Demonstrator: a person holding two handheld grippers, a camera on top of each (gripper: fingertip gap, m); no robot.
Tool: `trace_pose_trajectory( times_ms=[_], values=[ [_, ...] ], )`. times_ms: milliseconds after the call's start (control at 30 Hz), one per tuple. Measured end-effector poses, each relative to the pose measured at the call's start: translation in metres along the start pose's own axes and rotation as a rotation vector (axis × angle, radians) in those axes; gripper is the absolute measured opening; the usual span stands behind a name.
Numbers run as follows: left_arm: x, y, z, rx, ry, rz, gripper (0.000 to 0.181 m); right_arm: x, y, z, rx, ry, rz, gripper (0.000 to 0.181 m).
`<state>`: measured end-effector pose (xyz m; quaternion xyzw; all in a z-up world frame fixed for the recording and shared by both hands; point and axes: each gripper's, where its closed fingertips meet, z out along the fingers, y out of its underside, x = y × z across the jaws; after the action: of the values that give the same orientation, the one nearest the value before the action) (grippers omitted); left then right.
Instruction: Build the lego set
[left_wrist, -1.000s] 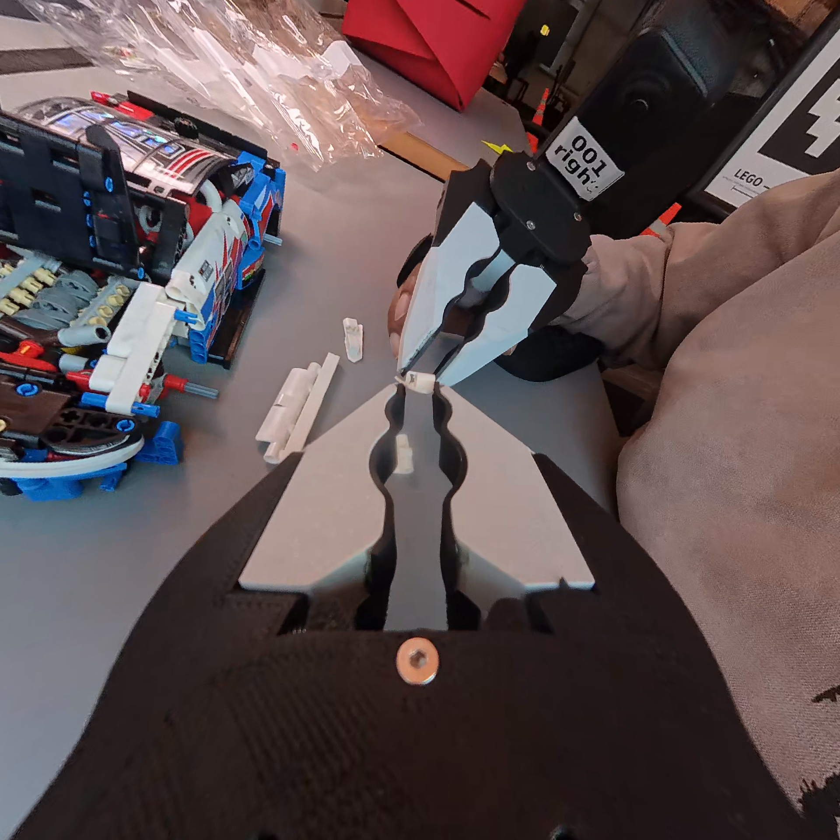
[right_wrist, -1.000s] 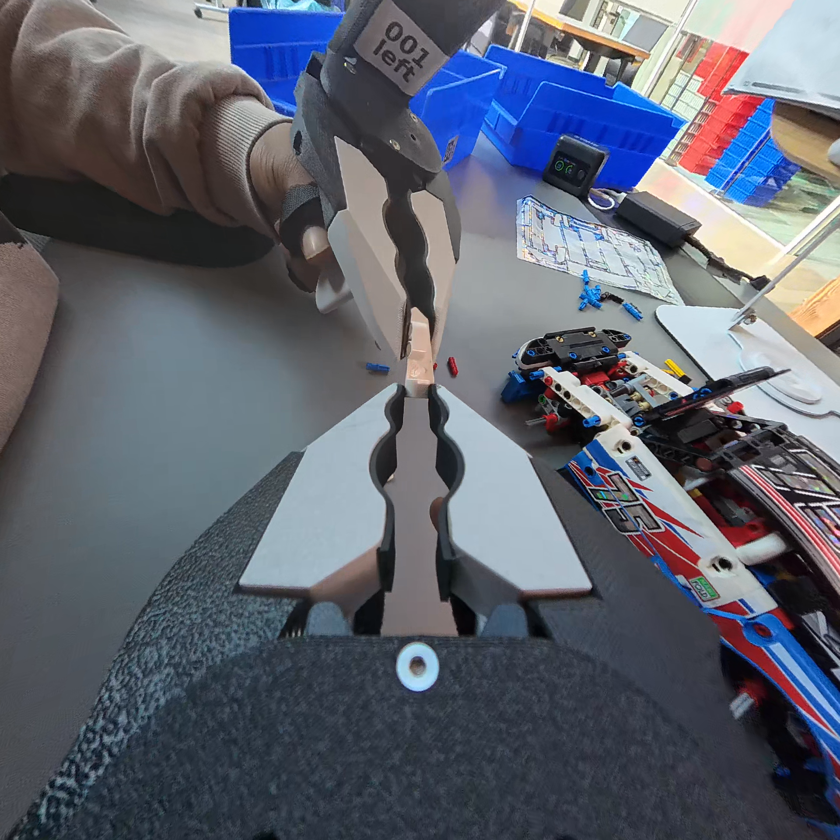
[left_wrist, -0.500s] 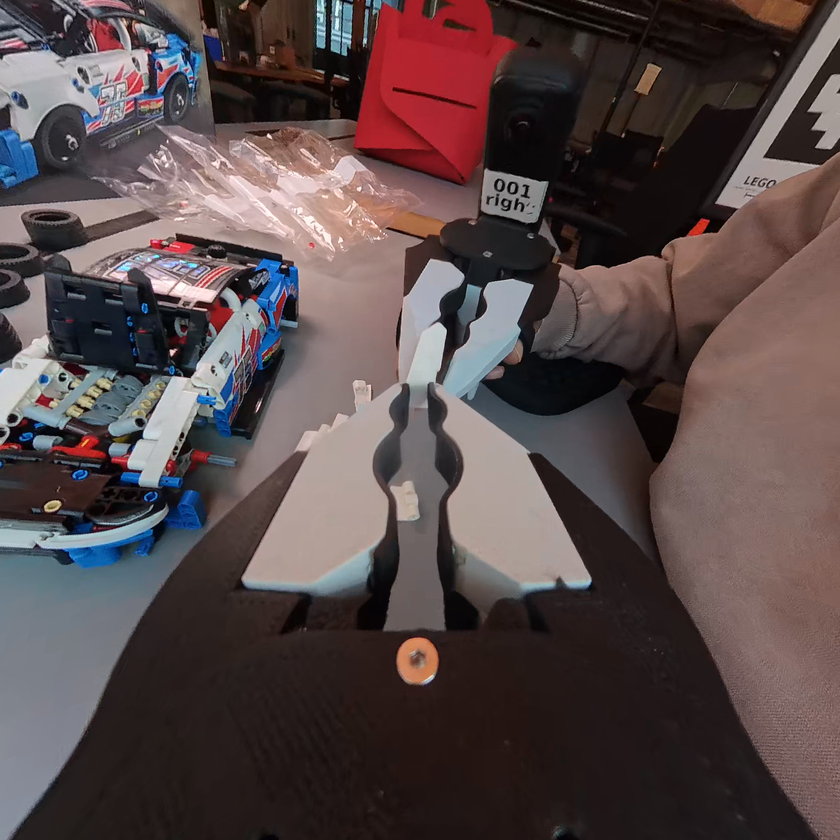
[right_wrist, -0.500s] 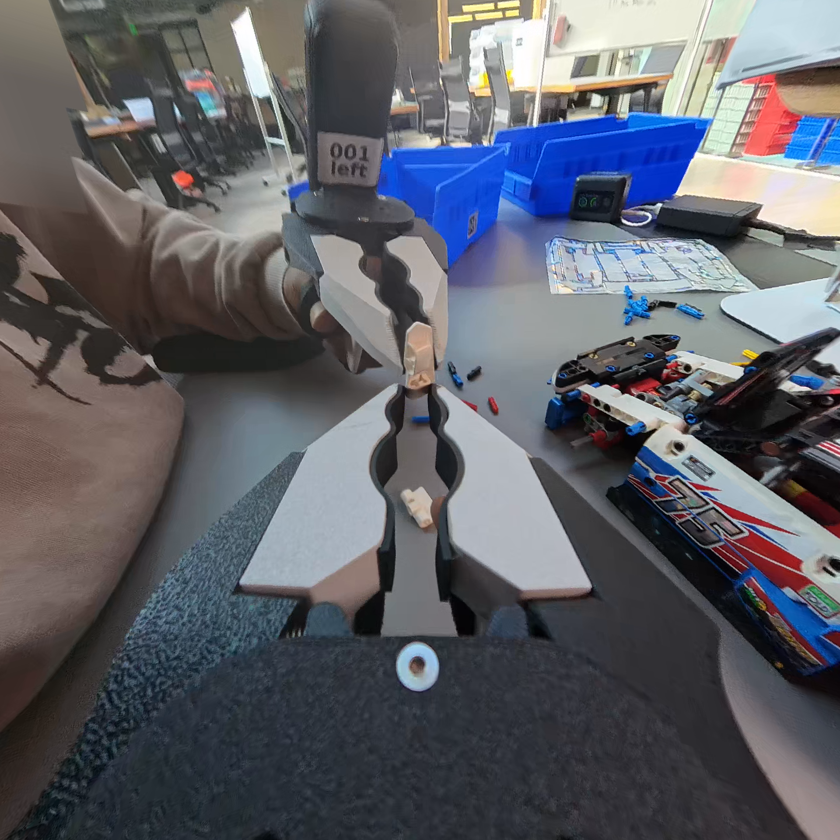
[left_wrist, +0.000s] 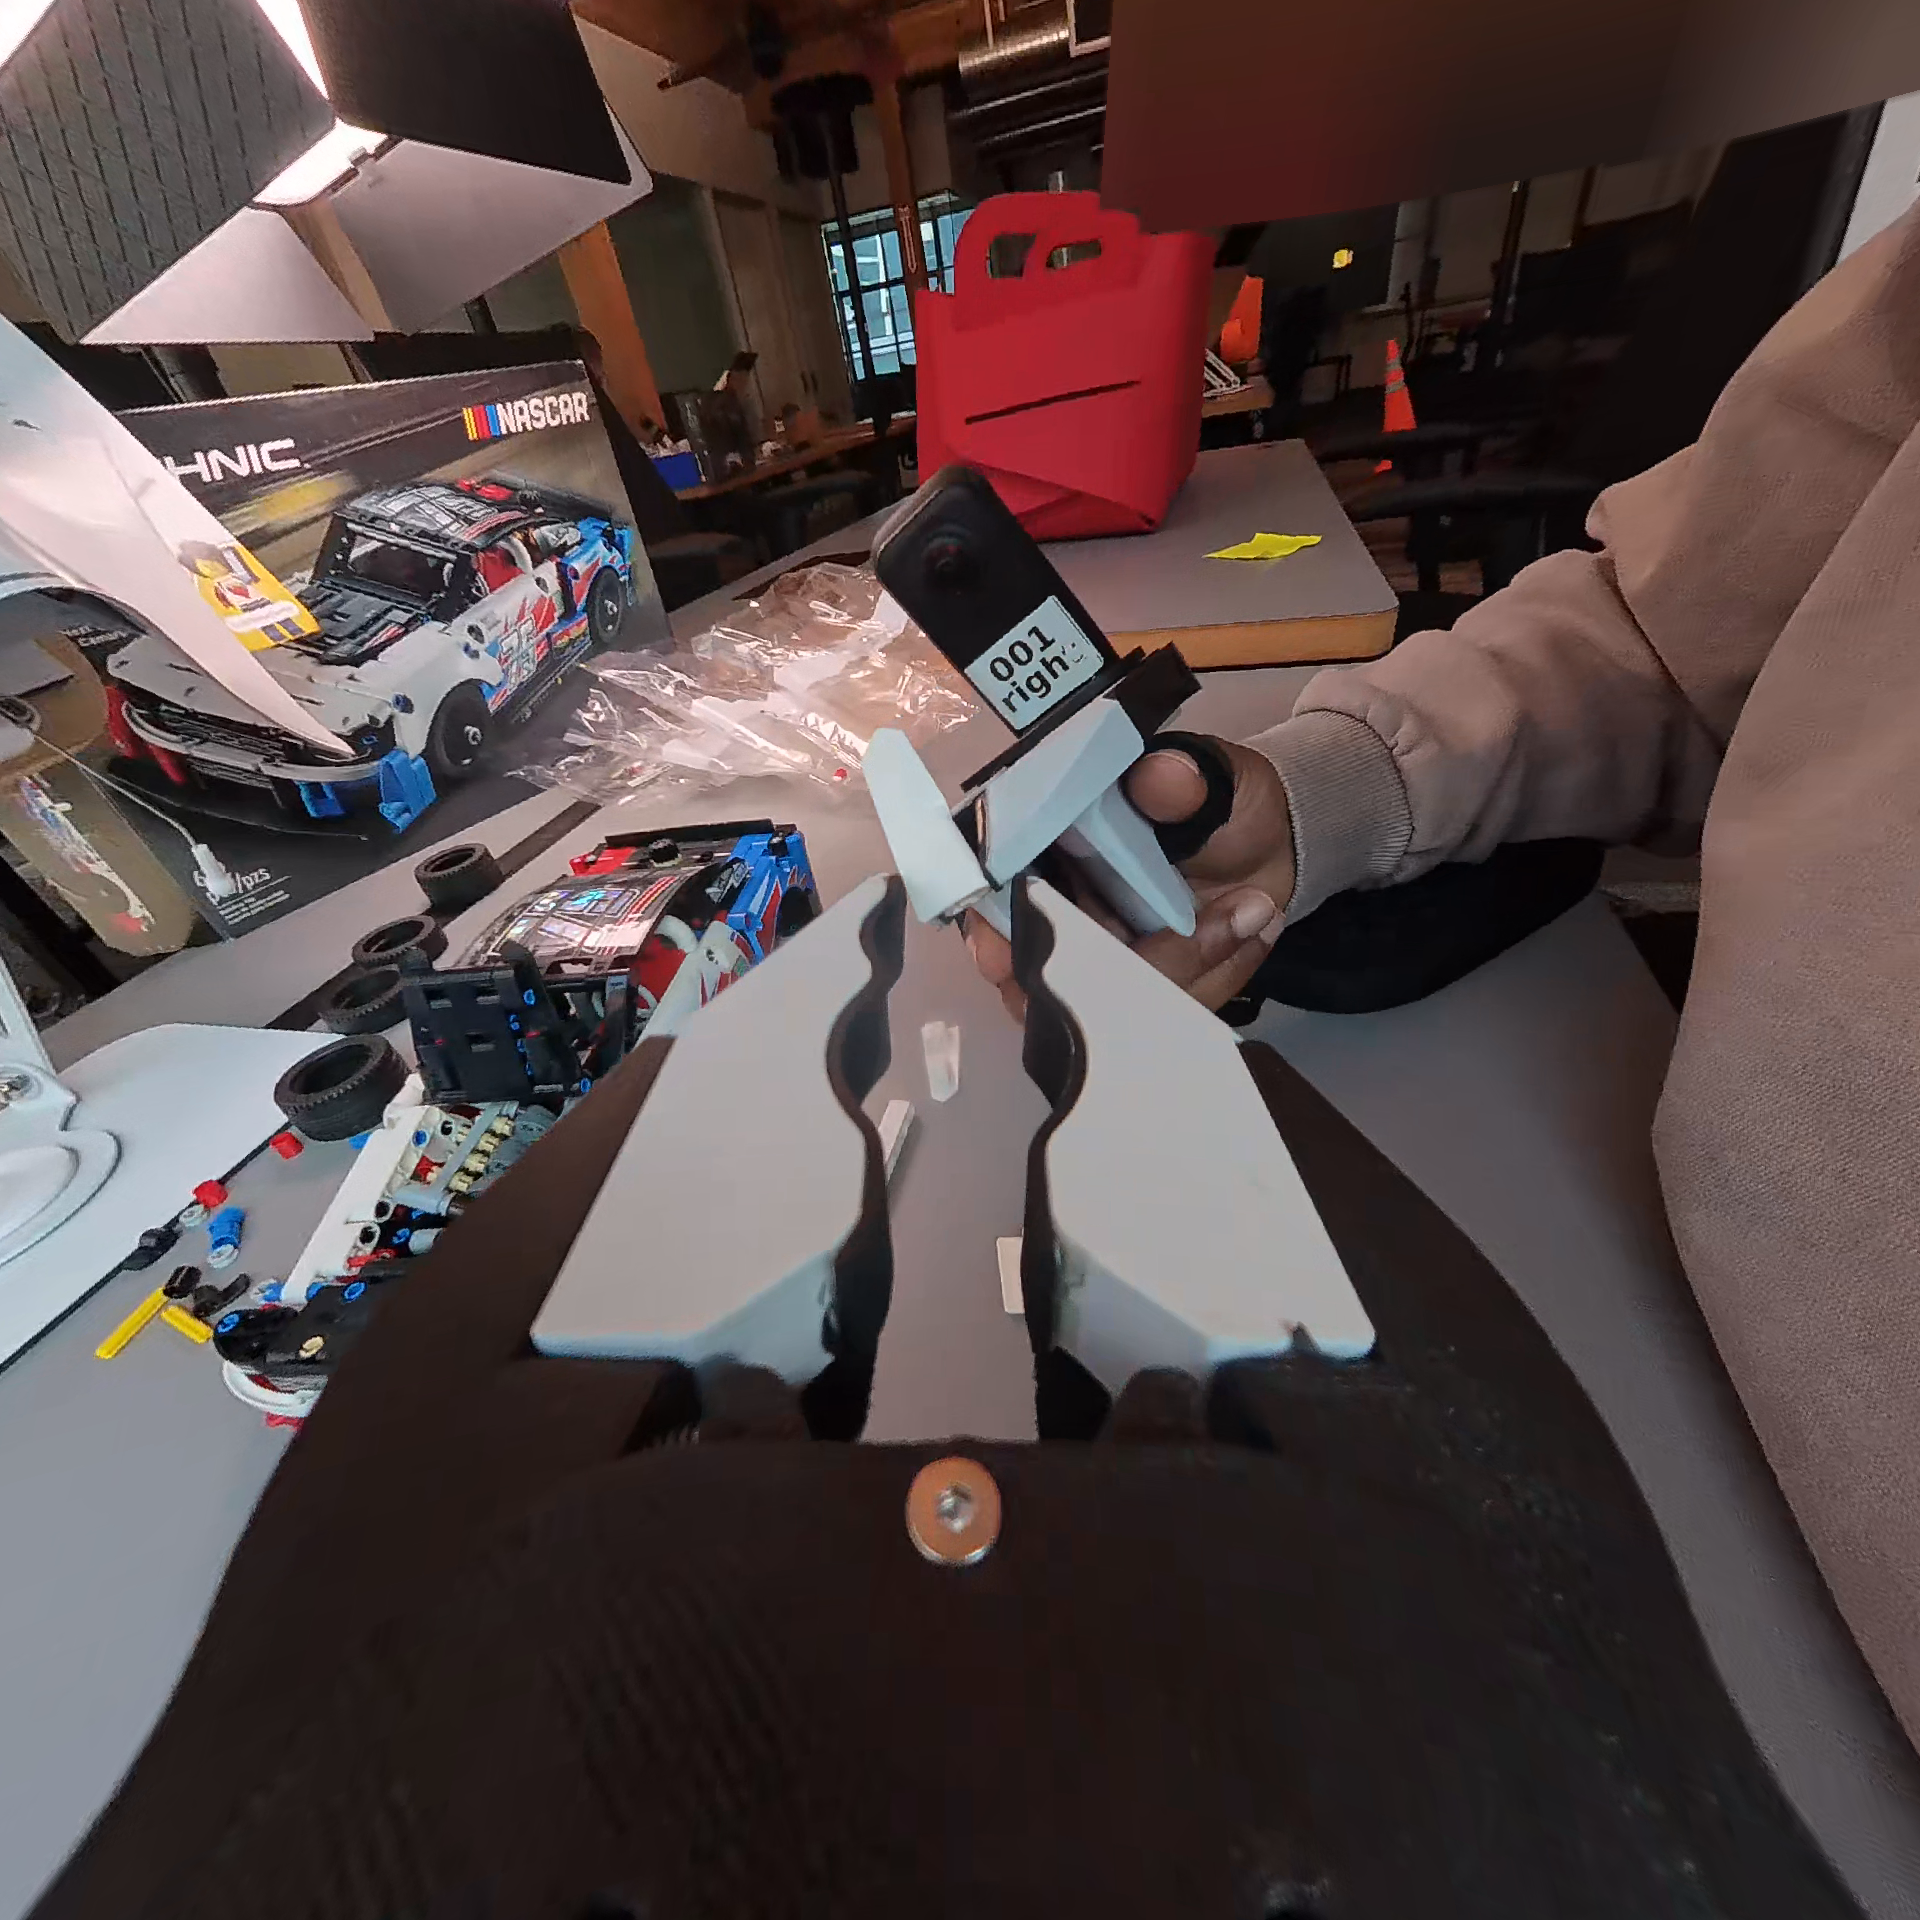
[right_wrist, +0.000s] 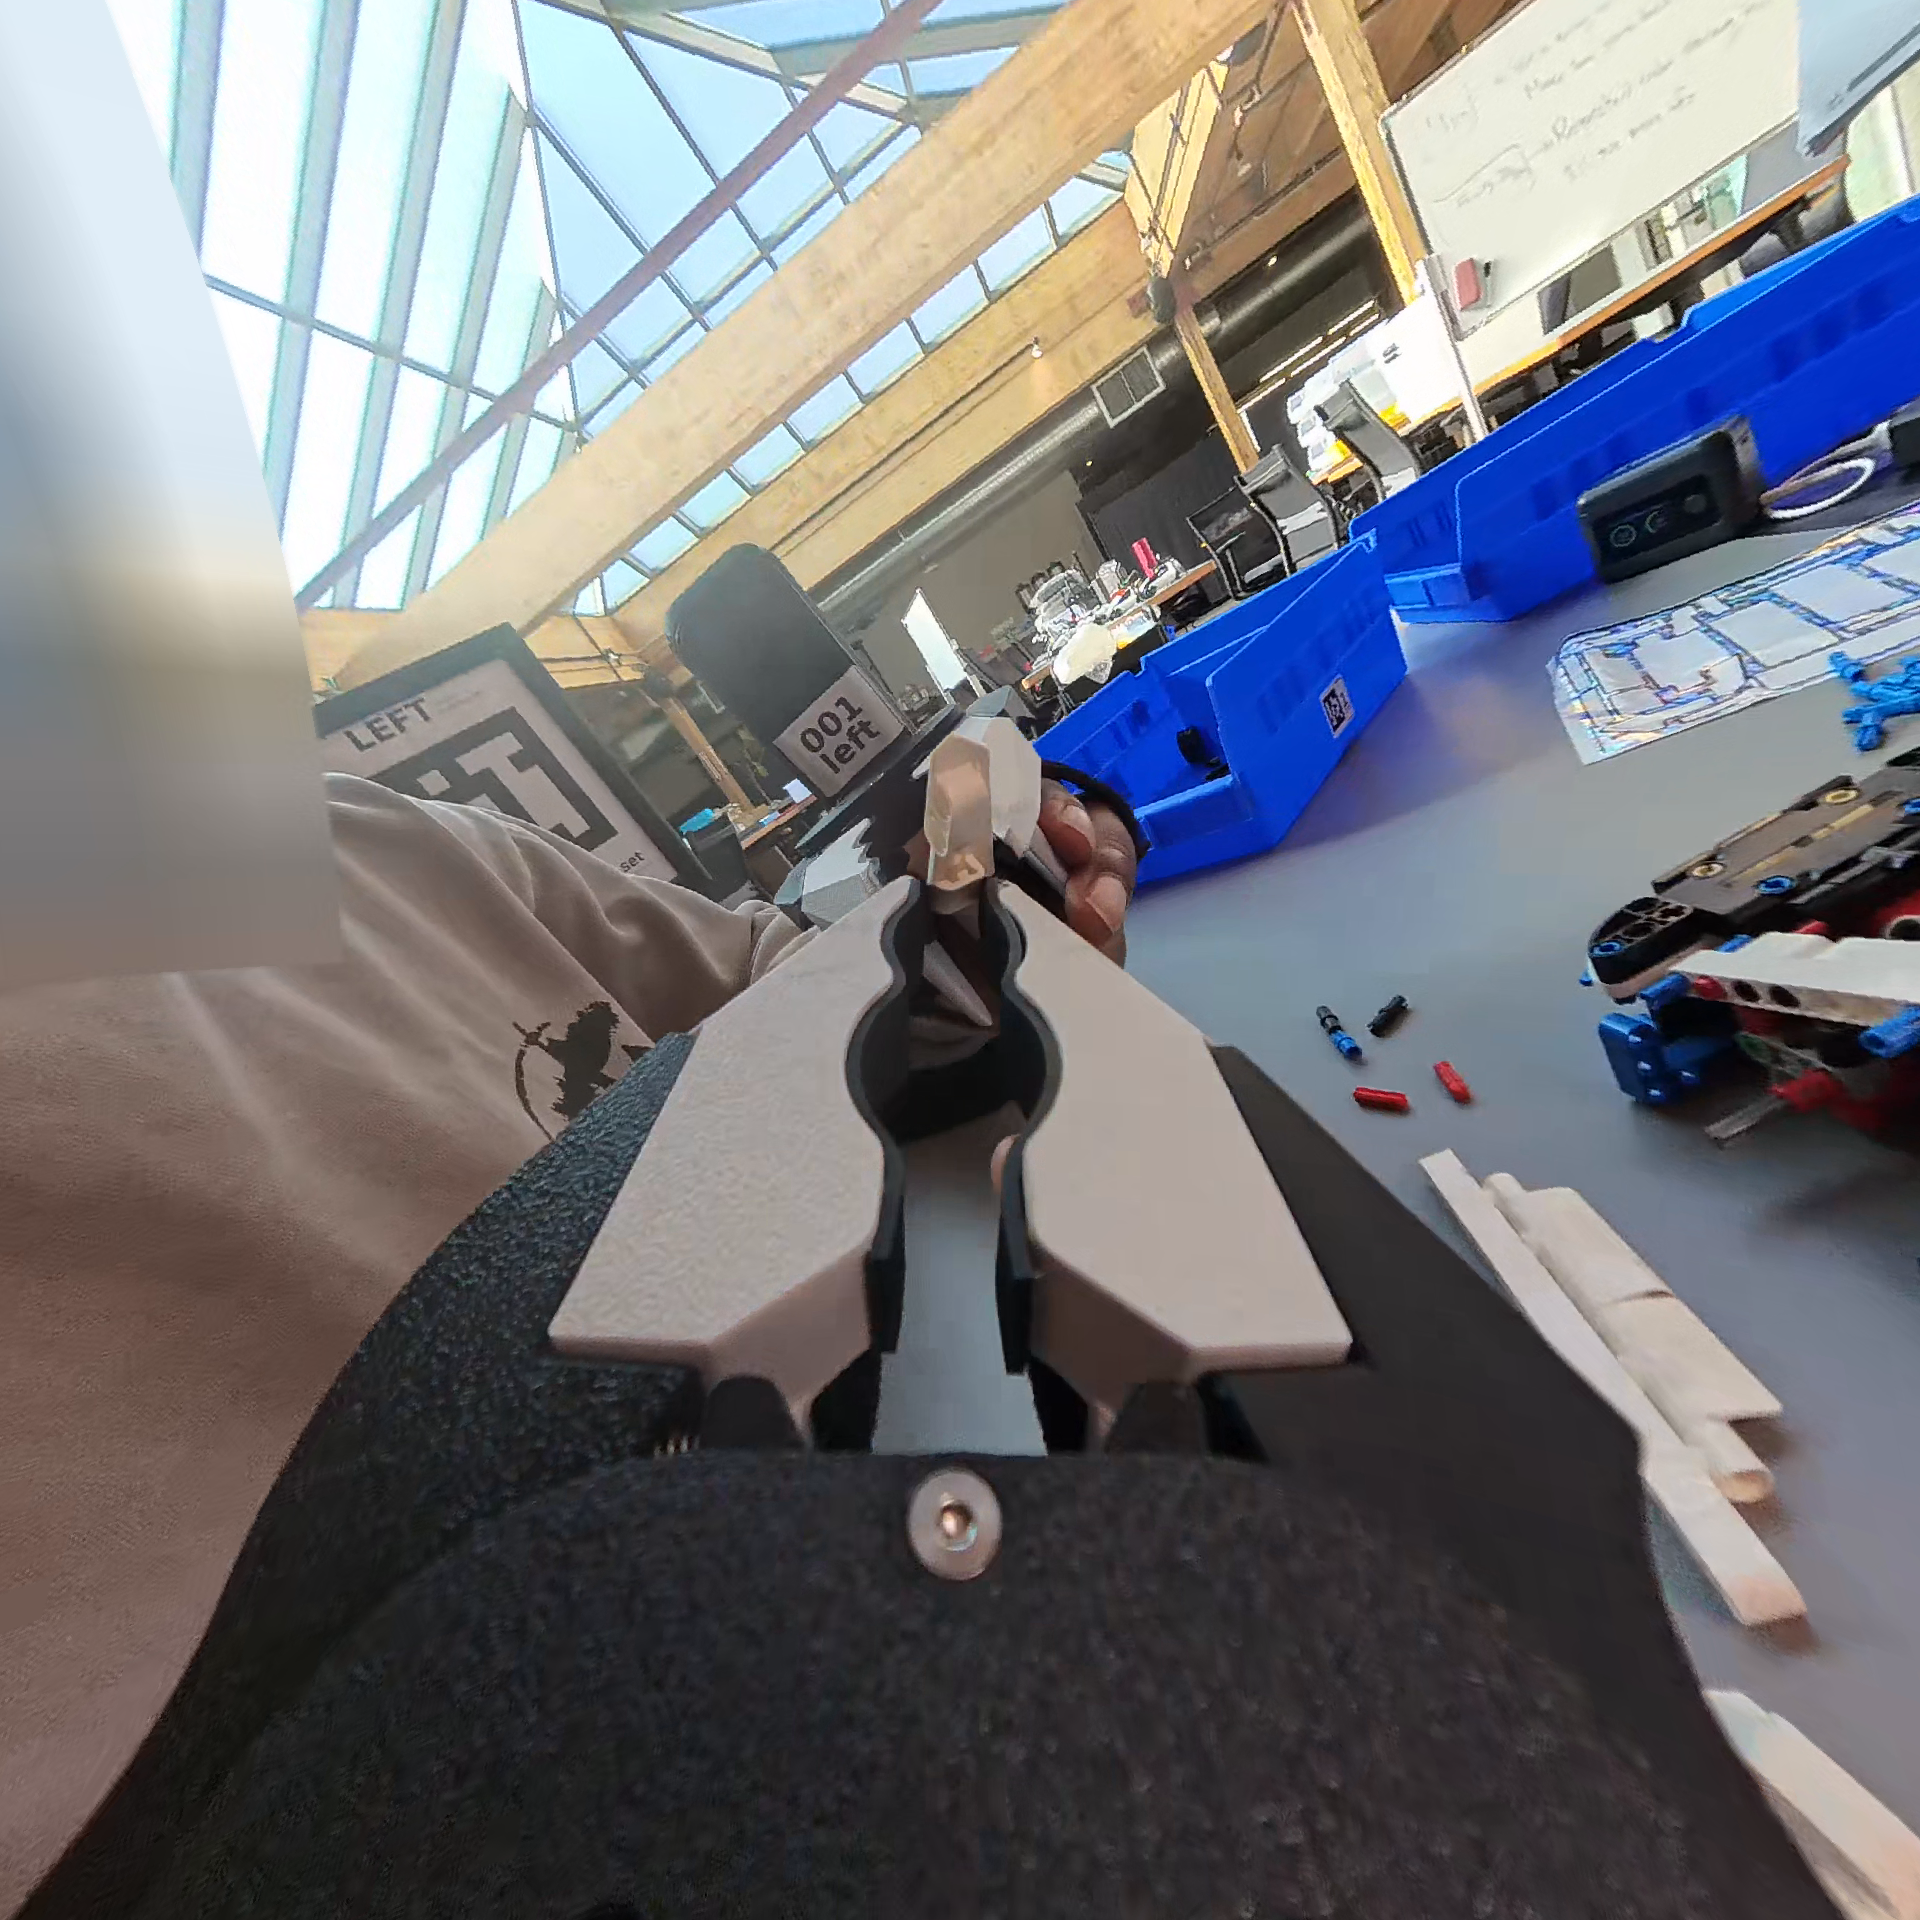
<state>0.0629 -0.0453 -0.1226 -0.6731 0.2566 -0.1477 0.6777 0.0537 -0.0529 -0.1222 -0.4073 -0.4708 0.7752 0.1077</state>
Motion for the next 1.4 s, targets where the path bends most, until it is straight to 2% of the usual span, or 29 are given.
trace_pose_trajectory(
  times_ms=[400, 600, 733, 833, 933, 1167, 1400],
  values=[
    [0.009, 0.020, -0.004, -0.084, 0.115, 0.049, 0.009, 0.002, 0.023, -0.005, -0.159, -0.029, 0.082, 0.006],
    [0.011, 0.026, -0.010, -0.111, 0.171, 0.061, 0.009, 0.010, 0.018, -0.012, -0.163, 0.013, 0.051, 0.014],
    [0.018, 0.041, -0.016, -0.178, 0.266, 0.047, 0.009, 0.017, 0.021, -0.024, -0.279, 0.079, -0.170, 0.029],
    [0.029, 0.059, -0.019, -0.256, 0.343, 0.043, 0.009, 0.027, 0.050, -0.039, -0.527, 0.136, -0.422, 0.036],
    [0.043, 0.074, -0.018, -0.325, 0.413, 0.047, 0.008, 0.026, 0.084, -0.045, -0.710, 0.123, -0.519, 0.039],
    [0.062, 0.096, -0.017, -0.428, 0.491, 0.054, 0.006, 0.020, 0.106, -0.038, -0.789, 0.078, -0.582, 0.035],
    [0.068, 0.106, -0.016, -0.469, 0.518, 0.048, 0.006, 0.018, 0.120, -0.036, -0.861, 0.078, -0.658, 0.012]
  ],
)
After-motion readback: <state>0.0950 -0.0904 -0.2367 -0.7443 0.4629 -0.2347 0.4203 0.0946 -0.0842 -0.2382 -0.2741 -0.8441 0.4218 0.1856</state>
